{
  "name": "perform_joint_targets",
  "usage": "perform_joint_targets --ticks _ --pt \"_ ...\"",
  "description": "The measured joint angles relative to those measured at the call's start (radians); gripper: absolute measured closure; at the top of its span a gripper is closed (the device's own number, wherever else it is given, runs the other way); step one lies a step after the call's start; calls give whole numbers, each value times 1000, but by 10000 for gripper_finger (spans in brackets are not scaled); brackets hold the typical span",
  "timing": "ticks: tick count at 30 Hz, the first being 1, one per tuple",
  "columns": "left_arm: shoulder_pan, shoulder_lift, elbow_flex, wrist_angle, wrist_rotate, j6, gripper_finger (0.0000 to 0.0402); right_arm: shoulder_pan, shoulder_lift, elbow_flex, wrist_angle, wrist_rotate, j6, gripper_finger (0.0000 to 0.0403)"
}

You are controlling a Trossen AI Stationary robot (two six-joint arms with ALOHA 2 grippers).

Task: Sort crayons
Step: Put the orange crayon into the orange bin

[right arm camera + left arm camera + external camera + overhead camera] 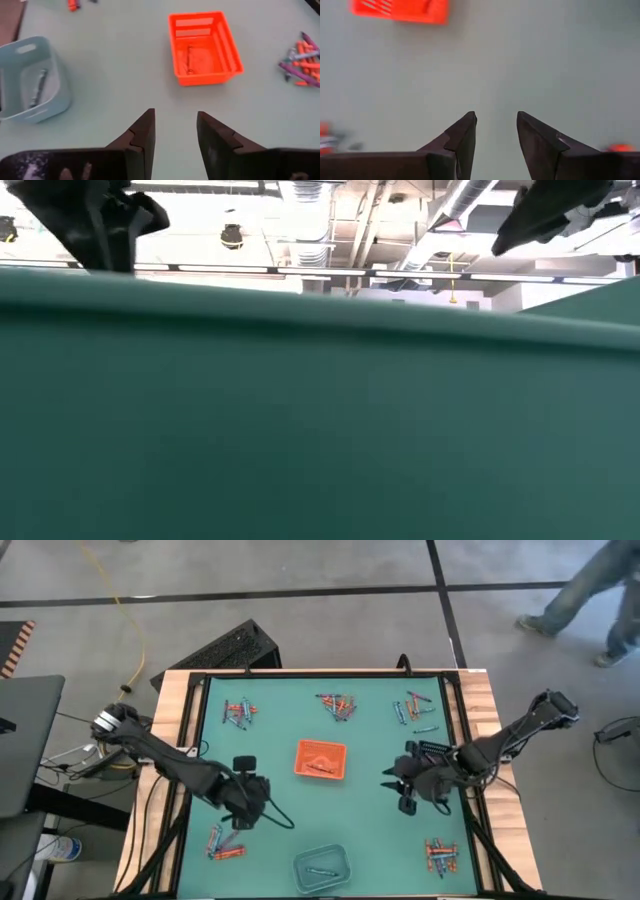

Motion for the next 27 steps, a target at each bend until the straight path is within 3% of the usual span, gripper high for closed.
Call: perform_joint_targets --ticks 8,14,19,23,27 --pt "-135 1 -71 8 188 -228 272 92 0 0 6 5 -2 266" --pt "-294 81 -71 52 196 -413 272 112 0 0 7 8 -2 266" --pt "-425 155 -71 206 186 -453 272 111 1 0 7 16 -2 266" --pt "-487 229 -71 305 168 -482 272 111 1 0 13 32 -2 266" --pt "-509 291 -71 293 160 -536 272 111 1 0 35 37 -3 266"
